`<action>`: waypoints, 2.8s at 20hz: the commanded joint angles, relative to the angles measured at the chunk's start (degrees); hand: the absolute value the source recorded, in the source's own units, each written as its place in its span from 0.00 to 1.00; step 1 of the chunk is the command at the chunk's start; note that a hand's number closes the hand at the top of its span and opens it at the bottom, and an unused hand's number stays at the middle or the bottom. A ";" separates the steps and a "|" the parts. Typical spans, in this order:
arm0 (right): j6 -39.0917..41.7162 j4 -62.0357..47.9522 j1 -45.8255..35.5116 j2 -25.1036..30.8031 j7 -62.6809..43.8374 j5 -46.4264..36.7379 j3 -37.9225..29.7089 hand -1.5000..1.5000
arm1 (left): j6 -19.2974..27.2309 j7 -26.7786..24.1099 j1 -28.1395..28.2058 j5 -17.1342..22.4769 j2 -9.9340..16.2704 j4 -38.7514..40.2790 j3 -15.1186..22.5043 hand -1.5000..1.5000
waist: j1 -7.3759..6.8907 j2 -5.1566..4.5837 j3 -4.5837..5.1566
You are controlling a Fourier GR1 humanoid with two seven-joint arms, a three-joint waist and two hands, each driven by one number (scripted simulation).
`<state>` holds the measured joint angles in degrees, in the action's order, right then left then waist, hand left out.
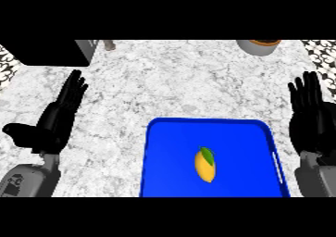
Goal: Pick the lemon from the tray and place it in the pot
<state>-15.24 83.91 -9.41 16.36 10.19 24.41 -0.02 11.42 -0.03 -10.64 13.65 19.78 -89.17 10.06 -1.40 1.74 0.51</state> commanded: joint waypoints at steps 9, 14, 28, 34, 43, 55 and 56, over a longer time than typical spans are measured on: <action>35.94 -5.42 -15.25 16.28 12.05 -8.59 11.08 0.00 | 1.43 0.49 -7.03 2.82 -1.05 -0.18 -4.85 0.50 | -3.23 -3.81 -0.84; 47.81 -7.91 -16.22 20.03 32.73 -15.34 14.36 0.00 | 1.95 -0.86 -5.53 2.28 -1.17 1.38 -5.61 0.50 | -2.28 -3.34 -0.89; 37.38 -13.65 -25.03 24.39 44.46 -44.64 30.28 0.00 | 3.43 -0.18 -6.98 0.34 -2.96 3.25 -5.92 0.50 | 0.54 -1.91 -0.53; 37.62 -11.19 -23.38 23.76 40.25 -49.49 31.71 0.00 | 1.24 2.89 -6.36 1.70 -0.72 0.68 -9.26 0.50 | 1.20 -1.69 -0.51; 37.30 -13.07 -19.93 16.84 34.51 -58.12 34.47 0.00 | 2.07 1.65 -5.47 -1.50 -4.22 0.04 -8.39 0.50 | 1.30 -1.73 -0.52; 34.36 -8.63 -12.57 10.05 36.86 -65.73 31.11 0.00 | -2.38 2.12 -5.90 -2.34 -4.75 2.38 -11.69 0.50 | 1.47 -1.70 -0.51; 36.26 -9.78 -15.10 8.31 36.02 -66.88 30.98 0.00 | -3.21 0.49 -3.71 -2.35 -5.07 1.70 -11.86 0.50 | 1.29 -1.71 -0.51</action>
<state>18.39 73.01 -24.78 27.16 45.63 -39.91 32.19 9.44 0.56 -15.42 11.84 15.14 -86.74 -1.29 -0.06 0.01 0.00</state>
